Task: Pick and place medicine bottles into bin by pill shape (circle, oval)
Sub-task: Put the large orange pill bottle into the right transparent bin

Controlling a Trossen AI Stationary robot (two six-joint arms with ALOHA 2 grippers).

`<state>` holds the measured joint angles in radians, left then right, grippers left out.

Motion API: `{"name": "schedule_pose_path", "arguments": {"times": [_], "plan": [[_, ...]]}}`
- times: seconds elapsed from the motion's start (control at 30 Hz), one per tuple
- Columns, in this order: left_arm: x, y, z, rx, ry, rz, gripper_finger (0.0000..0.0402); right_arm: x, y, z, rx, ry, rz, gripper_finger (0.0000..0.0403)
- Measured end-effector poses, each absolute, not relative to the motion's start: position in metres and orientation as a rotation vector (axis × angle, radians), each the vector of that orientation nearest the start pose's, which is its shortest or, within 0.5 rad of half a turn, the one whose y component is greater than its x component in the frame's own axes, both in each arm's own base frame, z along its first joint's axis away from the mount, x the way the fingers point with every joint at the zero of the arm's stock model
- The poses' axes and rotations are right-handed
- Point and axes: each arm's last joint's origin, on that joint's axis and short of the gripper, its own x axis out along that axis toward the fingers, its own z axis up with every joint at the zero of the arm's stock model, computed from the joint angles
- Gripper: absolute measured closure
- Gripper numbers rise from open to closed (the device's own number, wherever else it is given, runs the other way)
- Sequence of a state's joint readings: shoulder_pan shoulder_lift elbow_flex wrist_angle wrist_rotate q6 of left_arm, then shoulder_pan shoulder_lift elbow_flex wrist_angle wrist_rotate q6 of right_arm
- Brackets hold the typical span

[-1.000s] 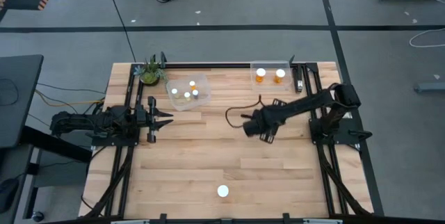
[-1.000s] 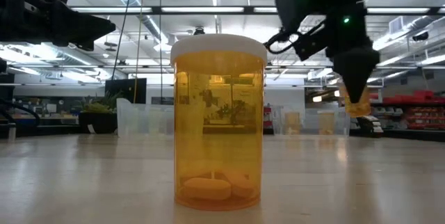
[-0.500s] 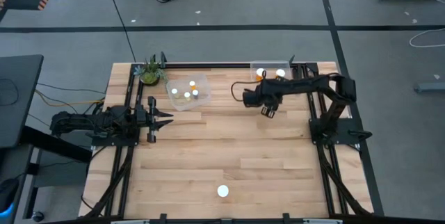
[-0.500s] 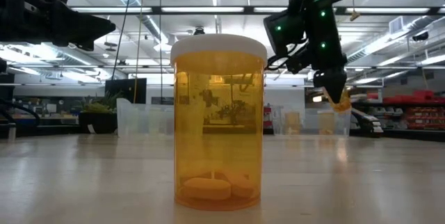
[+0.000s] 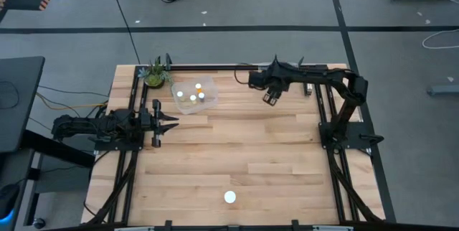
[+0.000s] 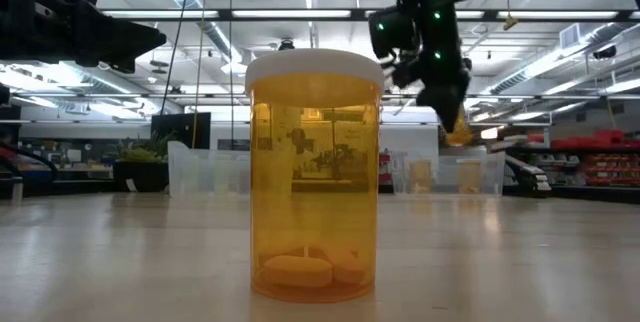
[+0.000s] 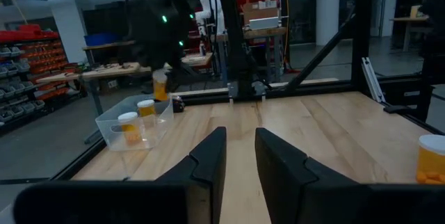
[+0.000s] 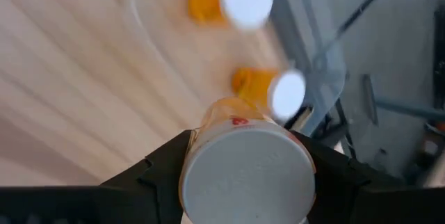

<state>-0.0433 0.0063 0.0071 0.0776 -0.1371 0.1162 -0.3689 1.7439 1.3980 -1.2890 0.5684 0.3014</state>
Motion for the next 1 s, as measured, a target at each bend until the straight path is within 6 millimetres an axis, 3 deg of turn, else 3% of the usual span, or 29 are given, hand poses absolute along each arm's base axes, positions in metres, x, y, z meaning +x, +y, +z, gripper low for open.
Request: {"name": "schedule_pose_path", "arguments": {"times": [0.17,0.33,0.6,1.0], "plan": [[0.097,0.0,0.173,0.109,-0.073,0.098,0.0312,0.294,-0.139,0.266,0.083,1.421,-0.938,0.0173],[0.097,0.0,0.173,0.109,-0.073,0.098,0.0308,0.29,-0.158,0.269,0.166,1.385,-0.931,0.0173],[0.097,0.0,0.173,0.109,-0.073,0.098,0.0316,0.268,-0.186,0.245,0.298,1.417,-0.961,0.0173],[0.097,0.0,0.173,0.109,-0.072,0.098,0.031,0.256,-0.196,0.201,0.313,1.389,-0.944,0.0173]]}}
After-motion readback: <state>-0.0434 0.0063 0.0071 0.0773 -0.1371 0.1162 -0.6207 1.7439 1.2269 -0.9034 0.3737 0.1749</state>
